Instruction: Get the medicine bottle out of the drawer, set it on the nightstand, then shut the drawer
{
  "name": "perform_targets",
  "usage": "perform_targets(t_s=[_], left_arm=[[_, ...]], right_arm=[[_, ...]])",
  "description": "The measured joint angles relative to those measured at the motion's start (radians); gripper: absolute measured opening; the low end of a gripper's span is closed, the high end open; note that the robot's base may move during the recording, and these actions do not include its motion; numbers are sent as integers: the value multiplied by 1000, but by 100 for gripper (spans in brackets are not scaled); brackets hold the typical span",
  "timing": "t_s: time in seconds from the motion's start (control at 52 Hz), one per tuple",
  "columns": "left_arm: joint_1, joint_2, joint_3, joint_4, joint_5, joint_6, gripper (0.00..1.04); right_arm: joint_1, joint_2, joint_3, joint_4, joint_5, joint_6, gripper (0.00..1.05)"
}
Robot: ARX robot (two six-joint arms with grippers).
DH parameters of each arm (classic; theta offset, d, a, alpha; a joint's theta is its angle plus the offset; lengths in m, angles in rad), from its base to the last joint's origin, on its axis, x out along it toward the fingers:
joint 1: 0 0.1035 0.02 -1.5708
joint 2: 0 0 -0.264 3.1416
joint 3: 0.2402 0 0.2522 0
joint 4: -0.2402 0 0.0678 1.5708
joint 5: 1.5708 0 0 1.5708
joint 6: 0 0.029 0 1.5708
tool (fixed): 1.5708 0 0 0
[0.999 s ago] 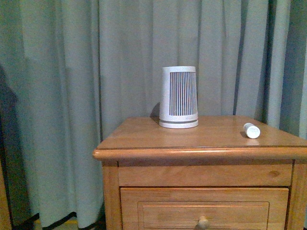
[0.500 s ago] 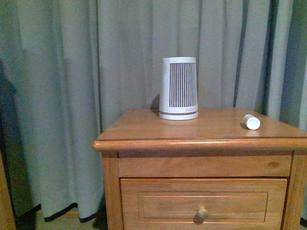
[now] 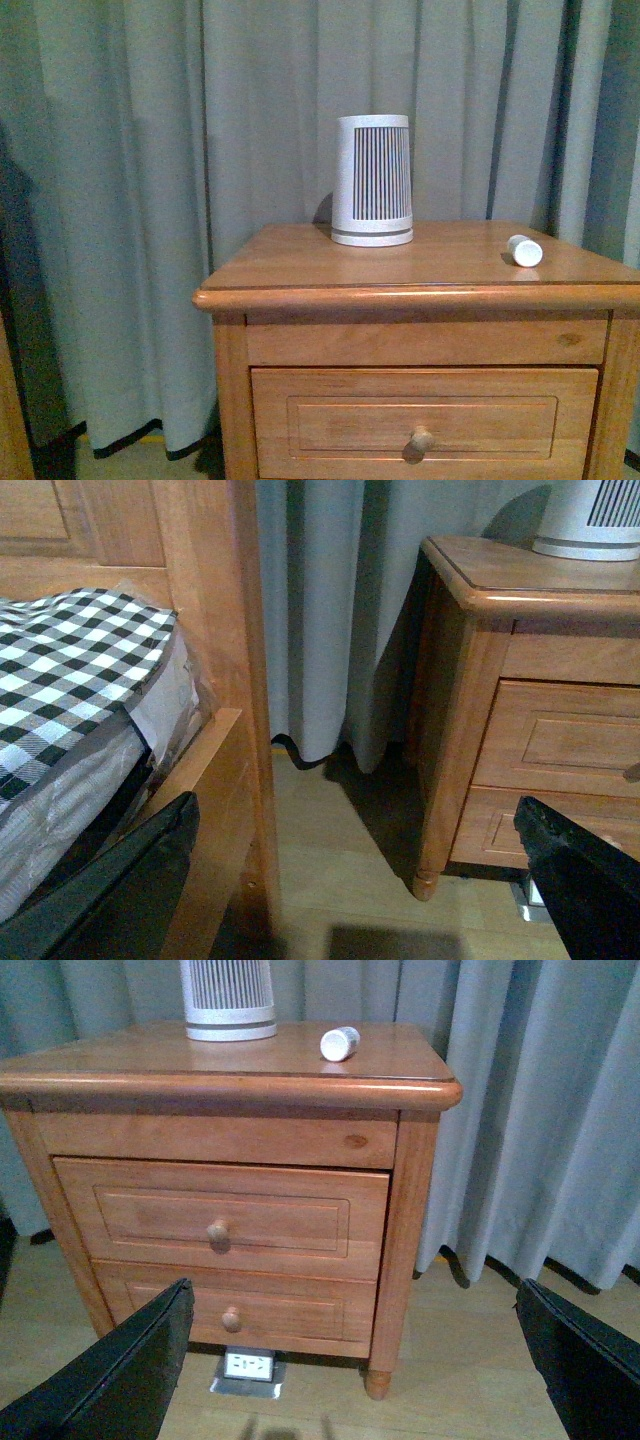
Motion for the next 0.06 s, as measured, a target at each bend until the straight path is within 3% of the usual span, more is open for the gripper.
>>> perform_targets(t_s=[0.058], left_arm=[[0,0,0,0,0,0,98]], right_arm=[[0,0,0,0,0,0,98]])
